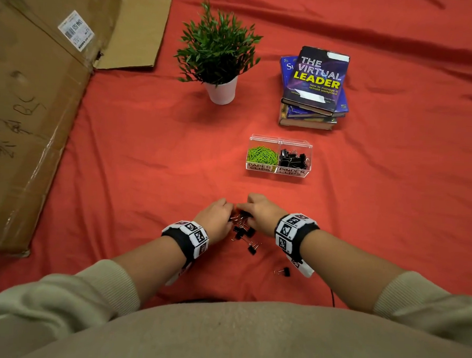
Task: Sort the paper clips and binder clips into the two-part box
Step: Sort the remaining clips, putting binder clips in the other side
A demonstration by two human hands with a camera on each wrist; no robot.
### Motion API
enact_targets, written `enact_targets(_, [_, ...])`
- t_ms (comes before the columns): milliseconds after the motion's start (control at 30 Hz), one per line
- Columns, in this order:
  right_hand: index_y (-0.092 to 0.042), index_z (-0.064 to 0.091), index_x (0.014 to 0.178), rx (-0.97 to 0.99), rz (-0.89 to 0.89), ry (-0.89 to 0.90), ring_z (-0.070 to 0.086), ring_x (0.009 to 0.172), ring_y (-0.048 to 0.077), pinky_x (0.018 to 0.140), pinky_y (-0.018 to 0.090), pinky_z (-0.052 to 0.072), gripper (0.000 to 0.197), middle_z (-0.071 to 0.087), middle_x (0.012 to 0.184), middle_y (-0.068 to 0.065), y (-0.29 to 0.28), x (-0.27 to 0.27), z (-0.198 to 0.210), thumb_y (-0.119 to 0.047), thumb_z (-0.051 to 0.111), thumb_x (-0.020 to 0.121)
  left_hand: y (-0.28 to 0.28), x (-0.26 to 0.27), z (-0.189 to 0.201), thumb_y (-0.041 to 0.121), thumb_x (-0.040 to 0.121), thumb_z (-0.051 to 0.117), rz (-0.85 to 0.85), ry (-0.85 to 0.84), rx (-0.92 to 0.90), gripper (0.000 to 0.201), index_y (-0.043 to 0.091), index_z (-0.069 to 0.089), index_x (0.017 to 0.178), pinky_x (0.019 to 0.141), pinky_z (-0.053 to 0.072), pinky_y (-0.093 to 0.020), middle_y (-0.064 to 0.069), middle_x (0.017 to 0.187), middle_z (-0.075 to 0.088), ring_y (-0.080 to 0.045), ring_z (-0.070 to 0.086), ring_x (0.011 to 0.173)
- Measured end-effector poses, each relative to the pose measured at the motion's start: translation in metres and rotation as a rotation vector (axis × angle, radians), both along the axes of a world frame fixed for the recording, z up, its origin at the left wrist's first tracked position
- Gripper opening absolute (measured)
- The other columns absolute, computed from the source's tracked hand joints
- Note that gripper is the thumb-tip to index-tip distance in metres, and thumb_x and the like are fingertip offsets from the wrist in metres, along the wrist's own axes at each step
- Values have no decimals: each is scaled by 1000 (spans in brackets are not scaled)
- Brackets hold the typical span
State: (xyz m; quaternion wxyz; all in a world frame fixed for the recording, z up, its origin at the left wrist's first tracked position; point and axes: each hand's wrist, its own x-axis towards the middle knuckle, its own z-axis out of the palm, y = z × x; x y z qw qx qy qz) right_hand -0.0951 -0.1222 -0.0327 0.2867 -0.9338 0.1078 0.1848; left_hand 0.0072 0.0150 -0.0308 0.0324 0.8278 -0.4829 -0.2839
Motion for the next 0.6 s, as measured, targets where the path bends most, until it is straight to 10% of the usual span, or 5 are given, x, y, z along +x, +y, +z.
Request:
enact_targets(400, [-5,60,90,96,-191,-103,59,83,26,71,30,40,13,65,88,12,-10,-33,4,-11,64,79,-53,16,24,15,85,61,109,82,-210,14,11,65,98,90,45,-33,-10,105,58,-28,59,98])
enact_targets(600, [-10,64,85,255,-683,-245,50,57,7,55,9,37,12,57,68,-8,-39,-47,7,-6,71,76,-135,19,50,15,85,65,102,118,-307,19,13,60,102,81,48,-30,-9,101,65,-25,62,92])
